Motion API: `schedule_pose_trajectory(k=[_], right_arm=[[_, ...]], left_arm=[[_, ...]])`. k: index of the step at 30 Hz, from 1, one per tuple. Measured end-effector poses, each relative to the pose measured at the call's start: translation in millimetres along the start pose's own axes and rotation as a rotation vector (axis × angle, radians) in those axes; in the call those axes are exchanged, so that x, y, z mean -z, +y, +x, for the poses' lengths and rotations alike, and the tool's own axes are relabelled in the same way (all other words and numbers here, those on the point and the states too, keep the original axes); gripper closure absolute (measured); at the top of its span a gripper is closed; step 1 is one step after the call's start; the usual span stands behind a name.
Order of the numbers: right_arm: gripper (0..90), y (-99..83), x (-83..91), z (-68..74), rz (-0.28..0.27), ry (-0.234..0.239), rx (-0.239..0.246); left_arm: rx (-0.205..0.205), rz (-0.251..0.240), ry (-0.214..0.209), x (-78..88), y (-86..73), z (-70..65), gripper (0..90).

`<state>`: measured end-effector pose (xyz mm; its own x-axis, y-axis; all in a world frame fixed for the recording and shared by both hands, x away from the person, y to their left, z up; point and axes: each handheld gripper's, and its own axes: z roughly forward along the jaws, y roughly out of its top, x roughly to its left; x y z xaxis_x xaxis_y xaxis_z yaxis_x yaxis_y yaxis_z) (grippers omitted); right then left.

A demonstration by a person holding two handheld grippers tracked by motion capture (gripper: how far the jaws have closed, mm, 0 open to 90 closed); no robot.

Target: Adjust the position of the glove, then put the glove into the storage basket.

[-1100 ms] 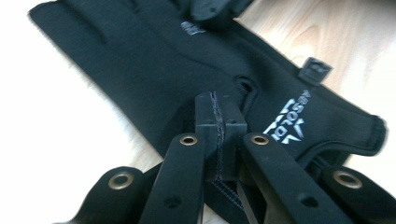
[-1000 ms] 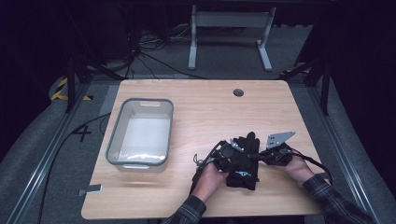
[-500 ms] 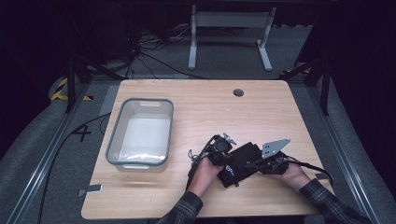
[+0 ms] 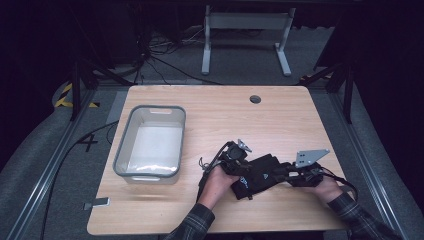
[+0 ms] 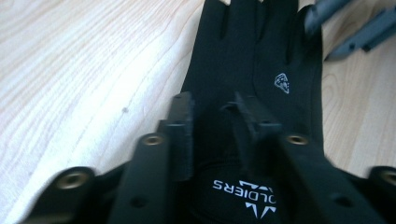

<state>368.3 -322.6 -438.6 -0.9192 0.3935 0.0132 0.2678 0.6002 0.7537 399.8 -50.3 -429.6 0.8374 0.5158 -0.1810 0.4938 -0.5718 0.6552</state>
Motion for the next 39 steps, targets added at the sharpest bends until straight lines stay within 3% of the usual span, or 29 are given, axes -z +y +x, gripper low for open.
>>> schedule_pose_trajectory(k=[2,6,9,15,19,31,39], right_arm=[[63.0,-5.6,8.4,-2.7,-0.009,-0.023,-0.022],[48.0,-27.0,25.9,-8.3,0.014,-0.094,-0.078],[39.2,-44.5,37.7,-13.9,0.016,-0.136,-0.128],[24.9,-68.3,51.4,-20.3,0.019,-0.217,-0.156],[21.1,-75.5,53.1,-24.0,0.033,-0.246,-0.167],[19.7,-76.5,49.2,-25.4,0.048,-0.236,-0.165],[19.3,-76.6,49.0,-25.5,0.047,-0.232,-0.164]], left_arm=[[-0.003,0.015,-0.021,-0.6,1.9,1.5,59.7],[-0.056,0.017,-0.032,-2.0,8.2,2.0,45.0],[-0.098,0.054,-0.041,-6.5,11.0,0.1,32.5],[-0.153,0.089,-0.059,-20.1,12.0,-5.3,15.4],[-0.185,0.104,-0.06,-26.3,13.1,-12.5,9.3],[-0.233,0.153,-0.027,-44.0,10.8,-18.9,3.0],[-0.22,0.16,-0.051,-47.4,6.8,-17.8,1.3]])
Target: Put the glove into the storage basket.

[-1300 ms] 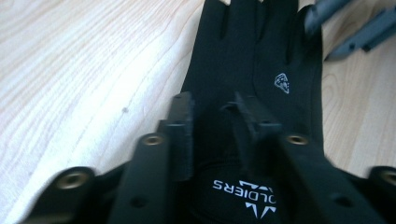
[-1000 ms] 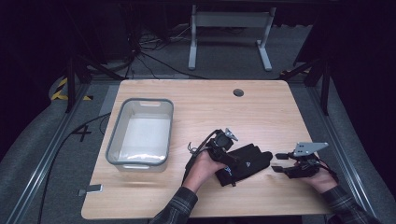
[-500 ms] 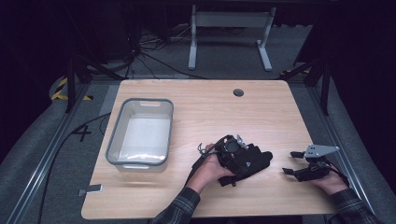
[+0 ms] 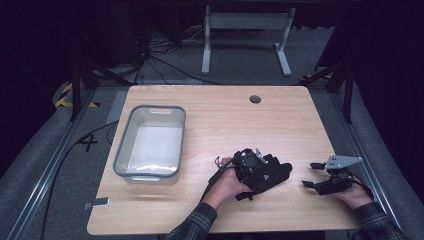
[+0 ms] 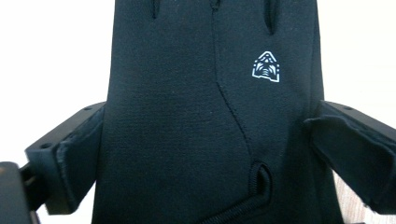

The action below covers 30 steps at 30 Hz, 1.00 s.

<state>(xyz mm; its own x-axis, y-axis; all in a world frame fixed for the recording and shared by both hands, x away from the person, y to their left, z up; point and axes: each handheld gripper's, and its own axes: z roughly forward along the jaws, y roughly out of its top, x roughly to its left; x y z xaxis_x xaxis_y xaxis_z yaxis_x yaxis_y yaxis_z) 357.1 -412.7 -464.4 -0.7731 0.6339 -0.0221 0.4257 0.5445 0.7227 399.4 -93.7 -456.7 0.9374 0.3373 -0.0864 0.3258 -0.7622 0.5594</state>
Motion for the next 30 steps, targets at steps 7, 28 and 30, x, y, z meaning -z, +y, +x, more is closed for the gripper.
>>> schedule_pose_trajectory(k=[7,28,30], right_arm=[[19.2,0.0,-0.1,0.1,0.0,0.003,0.004],[17.4,-0.5,-1.2,1.1,-0.007,0.012,0.013],[17.3,-0.6,-1.2,1.2,-0.008,0.012,0.013]], left_arm=[[-0.01,0.003,0.004,3.0,-0.1,-1.6,8.8],[-0.014,0.004,-0.081,13.1,1.9,-1.0,68.3],[0.005,0.003,-0.087,14.4,2.0,-0.8,69.3]])
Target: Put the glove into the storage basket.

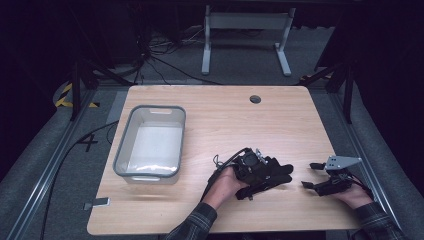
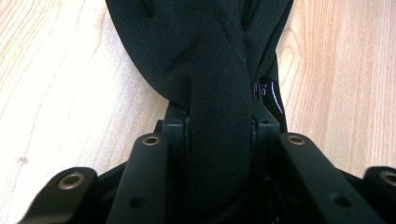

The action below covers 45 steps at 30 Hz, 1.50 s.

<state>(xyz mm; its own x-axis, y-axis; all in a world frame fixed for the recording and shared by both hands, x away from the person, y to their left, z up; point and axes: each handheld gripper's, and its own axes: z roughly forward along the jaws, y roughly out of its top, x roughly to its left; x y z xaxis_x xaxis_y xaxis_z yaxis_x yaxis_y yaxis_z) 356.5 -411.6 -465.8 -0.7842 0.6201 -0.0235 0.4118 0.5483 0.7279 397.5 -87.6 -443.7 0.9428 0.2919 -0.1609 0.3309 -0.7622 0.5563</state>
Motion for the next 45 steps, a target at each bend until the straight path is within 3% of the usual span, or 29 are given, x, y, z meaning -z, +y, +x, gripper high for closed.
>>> schedule_pose_trajectory(k=[7,14,23,33,45], right_arm=[[17.2,-0.2,-0.1,-0.2,-0.002,0.002,0.002],[17.2,-0.3,-0.1,-0.2,-0.003,0.002,0.002],[16.9,-0.5,-0.2,-0.1,-0.005,0.001,0.002],[12.4,-0.3,-0.8,0.2,0.002,-0.012,-0.01],[8.1,0.3,-2.2,-0.2,0.013,-0.018,-0.017]], left_arm=[[0.027,-0.024,-0.021,10.8,0.8,2.6,70.1],[0.045,-0.075,-0.003,33.0,3.6,2.6,70.1],[0.064,-0.094,0.009,54.7,6.2,5.6,69.9],[0.084,-0.103,0.04,80.4,6.6,11.3,69.6],[0.152,-0.159,0.106,123.6,-7.6,29.7,69.3]])
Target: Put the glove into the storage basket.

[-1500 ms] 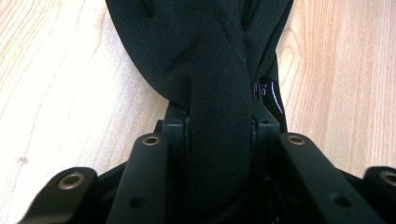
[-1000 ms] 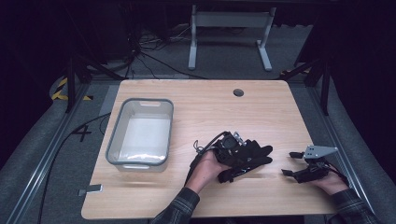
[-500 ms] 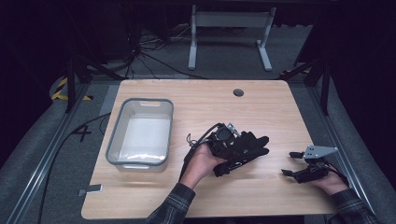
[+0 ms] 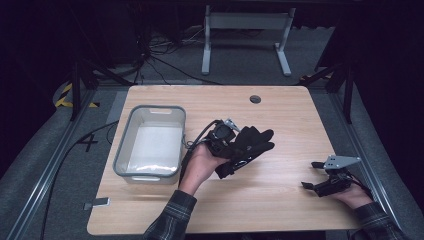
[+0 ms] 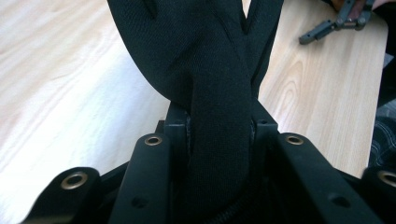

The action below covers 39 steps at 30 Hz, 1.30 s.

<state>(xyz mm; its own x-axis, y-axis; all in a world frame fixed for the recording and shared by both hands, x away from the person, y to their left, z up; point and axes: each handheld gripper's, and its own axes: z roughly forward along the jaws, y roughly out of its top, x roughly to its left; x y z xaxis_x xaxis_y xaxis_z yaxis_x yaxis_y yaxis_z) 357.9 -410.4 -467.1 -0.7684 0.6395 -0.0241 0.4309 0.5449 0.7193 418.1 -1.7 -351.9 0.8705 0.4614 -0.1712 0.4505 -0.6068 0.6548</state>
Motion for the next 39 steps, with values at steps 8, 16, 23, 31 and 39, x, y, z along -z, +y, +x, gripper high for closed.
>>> schedule_pose_trajectory(k=[8,16,23,31,39], right_arm=[[8.1,0.0,0.0,0.0,0.0,0.0,0.0],[8.1,0.0,0.0,0.0,0.0,0.0,0.0],[8.1,0.0,0.0,0.0,0.0,0.0,0.0],[8.1,0.0,0.0,0.0,0.0,0.0,0.0],[8.1,0.0,-0.1,-0.1,0.0,0.0,0.001]], left_arm=[[0.058,-0.038,0.067,31.5,-7.4,17.6,69.1],[0.124,-0.064,0.127,63.4,-21.6,36.2,69.0],[0.173,-0.082,0.191,92.9,-40.7,50.9,69.0],[0.254,-0.108,0.252,116.5,-67.8,69.5,69.0],[0.341,-0.122,0.338,134.8,-100.0,89.2,69.0]])
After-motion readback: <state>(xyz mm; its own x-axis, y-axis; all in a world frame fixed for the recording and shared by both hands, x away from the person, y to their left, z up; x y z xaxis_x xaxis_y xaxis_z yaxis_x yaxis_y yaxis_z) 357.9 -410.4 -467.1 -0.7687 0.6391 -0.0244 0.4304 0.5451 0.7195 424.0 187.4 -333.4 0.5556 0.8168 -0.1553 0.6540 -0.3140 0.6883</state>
